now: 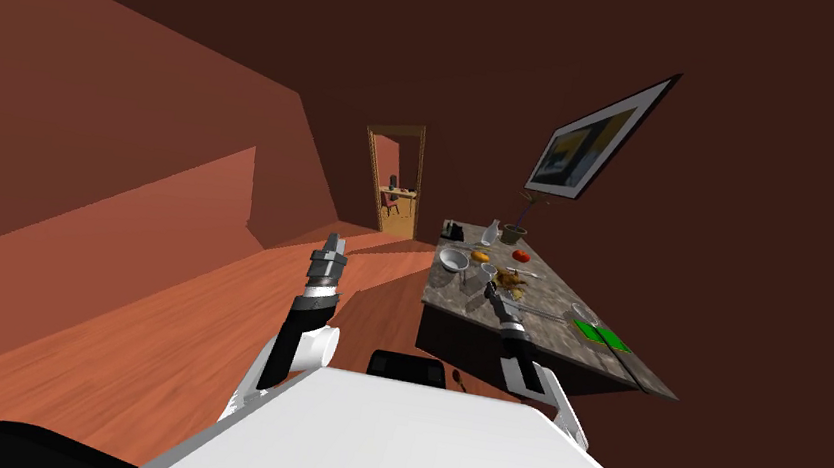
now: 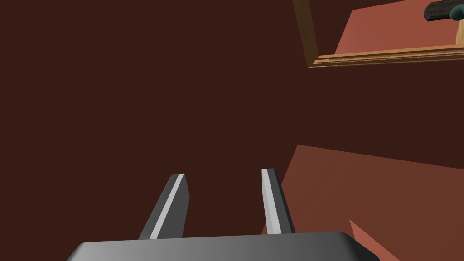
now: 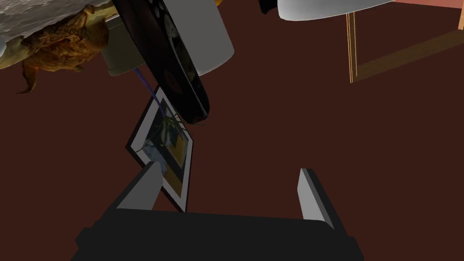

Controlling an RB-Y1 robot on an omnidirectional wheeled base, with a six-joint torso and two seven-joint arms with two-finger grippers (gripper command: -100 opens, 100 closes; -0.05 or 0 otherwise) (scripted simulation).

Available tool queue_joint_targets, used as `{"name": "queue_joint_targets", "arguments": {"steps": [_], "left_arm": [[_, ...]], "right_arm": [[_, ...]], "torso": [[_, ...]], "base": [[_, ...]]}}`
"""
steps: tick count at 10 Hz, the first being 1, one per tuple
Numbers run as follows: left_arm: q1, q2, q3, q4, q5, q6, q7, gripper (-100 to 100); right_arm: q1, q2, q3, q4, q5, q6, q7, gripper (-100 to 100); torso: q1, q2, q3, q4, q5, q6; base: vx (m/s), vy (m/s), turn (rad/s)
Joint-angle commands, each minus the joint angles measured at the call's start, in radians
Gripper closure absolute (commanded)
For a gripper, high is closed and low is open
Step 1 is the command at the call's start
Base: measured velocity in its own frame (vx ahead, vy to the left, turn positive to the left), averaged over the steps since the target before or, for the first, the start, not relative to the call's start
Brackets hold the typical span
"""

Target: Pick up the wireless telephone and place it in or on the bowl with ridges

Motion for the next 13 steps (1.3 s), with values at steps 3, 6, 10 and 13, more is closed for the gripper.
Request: {"name": "queue_joint_targets", "arguments": {"steps": [3,6,10,13], "left_arm": [[0.0,0.0,0.0,0.0,0.0,0.0,0.0,0],[0.0,0.0,0.0,0.0,0.0,0.0,0.0,0],[0.0,0.0,0.0,0.0,0.0,0.0,0.0,0],[0.0,0.0,0.0,0.0,0.0,0.0,0.0,0]], "right_arm": [[-0.045,0.013,-0.029,0.099,0.069,0.008,0.091,-100],[-0.064,0.015,-0.043,0.144,0.102,0.008,0.133,-100],[-0.097,0.007,-0.069,0.221,0.159,0.009,0.208,-100],[-0.1,0.0,-0.071,0.226,0.164,0.011,0.211,0]], "torso": [[0.0,0.0,0.0,0.0,0.0,0.0],[0.0,0.001,0.0,0.0,0.0,0.0],[0.0,0.0,0.0,0.0,0.0,0.0],[-0.001,0.002,0.001,0.0,0.0,0.0]], "base": [[0.034,0.024,-0.041],[0.021,0.019,-0.022],[0.026,0.021,-0.033],[0.01,0.008,-0.007]]}}
